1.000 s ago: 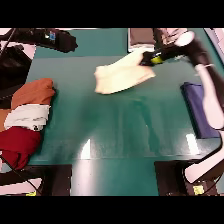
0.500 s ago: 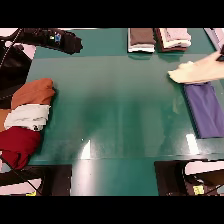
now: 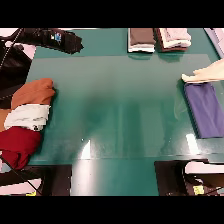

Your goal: Fold the shirts.

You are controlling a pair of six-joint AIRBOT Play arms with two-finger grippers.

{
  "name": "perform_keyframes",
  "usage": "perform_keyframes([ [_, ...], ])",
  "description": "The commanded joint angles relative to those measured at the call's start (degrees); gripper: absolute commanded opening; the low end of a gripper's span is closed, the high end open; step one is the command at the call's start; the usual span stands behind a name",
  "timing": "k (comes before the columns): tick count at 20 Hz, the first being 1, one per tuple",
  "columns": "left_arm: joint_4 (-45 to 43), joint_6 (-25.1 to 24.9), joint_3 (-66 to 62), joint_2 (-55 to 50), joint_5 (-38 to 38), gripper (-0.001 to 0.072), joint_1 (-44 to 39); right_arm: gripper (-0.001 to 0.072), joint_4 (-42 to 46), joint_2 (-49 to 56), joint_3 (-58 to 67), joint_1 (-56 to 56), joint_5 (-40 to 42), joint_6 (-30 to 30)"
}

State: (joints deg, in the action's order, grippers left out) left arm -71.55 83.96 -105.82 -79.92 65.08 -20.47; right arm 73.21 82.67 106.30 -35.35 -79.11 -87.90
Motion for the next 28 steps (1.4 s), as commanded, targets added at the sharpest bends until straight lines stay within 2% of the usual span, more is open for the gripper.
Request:
perform_keyframes([
  [1,0.0,0.0,0.0,0.0,0.2,0.0022,0.0,0.0017,0.4,-2.6,0.0,-0.5,-3.9,-0.8],
  [6,0.0,0.0,0.0,0.0,1.2,0.0022,0.0,0.0018,0.6,-2.8,0.0,-0.5,-10.1,-0.9],
  [10,0.0,-0.5,0.0,0.0,1.8,0.0022,0.0,0.0018,7.8,-2.8,0.0,-0.4,-14.3,-2.8],
  [17,0.0,-0.8,0.0,0.0,1.9,0.0022,0.0,0.0038,13.2,-2.8,0.0,-0.6,-20.3,-3.1],
  [19,0.0,-1.5,0.0,0.0,1.9,0.0022,0.0,0.0408,15.5,-2.8,0.0,-0.7,-22.3,-3.1],
  [20,0.0,-1.6,0.0,0.0,1.9,0.0022,0.0,0.0525,15.4,-2.8,0.0,-1.2,-23.2,-3.2],
  [21,0.0,-1.6,0.0,0.0,1.9,0.0022,0.0,0.056,15.3,-2.8,0.0,-1.8,-24.1,-3.2],
  [25,0.0,-1.9,0.0,0.0,1.8,0.0022,0.0,0.0549,14.1,-3.1,0.0,-2.5,-24.1,-4.7],
  [28,0.0,-1.9,0.0,0.0,1.8,0.0023,0.0,0.0548,5.0,-4.5,0.0,-0.1,-19.5,-4.6],
])
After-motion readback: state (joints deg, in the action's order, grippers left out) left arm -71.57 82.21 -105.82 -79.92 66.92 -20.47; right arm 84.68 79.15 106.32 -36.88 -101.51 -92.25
